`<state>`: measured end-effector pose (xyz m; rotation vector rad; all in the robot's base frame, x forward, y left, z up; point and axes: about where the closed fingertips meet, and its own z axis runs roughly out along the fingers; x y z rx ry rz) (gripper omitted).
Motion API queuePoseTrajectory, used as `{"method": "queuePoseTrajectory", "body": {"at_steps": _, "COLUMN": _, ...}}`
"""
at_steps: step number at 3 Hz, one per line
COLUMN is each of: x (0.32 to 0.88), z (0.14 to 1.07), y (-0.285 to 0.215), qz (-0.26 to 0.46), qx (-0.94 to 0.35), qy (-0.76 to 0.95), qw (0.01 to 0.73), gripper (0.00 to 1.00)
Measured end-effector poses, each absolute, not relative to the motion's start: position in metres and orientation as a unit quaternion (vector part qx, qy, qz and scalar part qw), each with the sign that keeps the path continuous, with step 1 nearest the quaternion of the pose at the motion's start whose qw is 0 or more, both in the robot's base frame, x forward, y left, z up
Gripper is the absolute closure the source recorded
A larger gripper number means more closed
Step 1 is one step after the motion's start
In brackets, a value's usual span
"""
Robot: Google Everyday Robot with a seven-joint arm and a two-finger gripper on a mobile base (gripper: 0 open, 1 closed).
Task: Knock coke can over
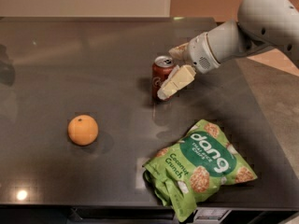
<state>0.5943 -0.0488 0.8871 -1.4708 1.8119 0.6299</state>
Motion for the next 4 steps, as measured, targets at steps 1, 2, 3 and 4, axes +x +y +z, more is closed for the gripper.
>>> {"method": "queuePoseTrajectory", "body": {"at_steps": 1, "x": 0.594, "z": 0.886, "y": -0.046, "qz": 0.253, "qx": -0.567, "qy": 0.697, "qw": 0.358, "gripper": 0.17}}
{"method": "queuePoseTrajectory", "body": {"at_steps": 2, "x": 0.591, "z": 0.890, "y": -0.043, "qz": 0.263, "qx": -0.567, "qy": 0.691, "qw": 0.363, "gripper": 0.40}}
{"method": "queuePoseTrajectory", "body": {"at_steps": 3, "x": 0.587, "z": 0.897, "y": -0.044, "qz": 0.264, "qx": -0.568, "qy": 0.688, "qw": 0.366, "gripper": 0.63}}
{"method": "queuePoseTrajectory", "body": {"at_steps": 4, "x": 0.579, "z": 0.910, "y": -0.048, "qz": 0.240, "qx": -0.581, "qy": 0.696, "qw": 0.347, "gripper": 0.87}}
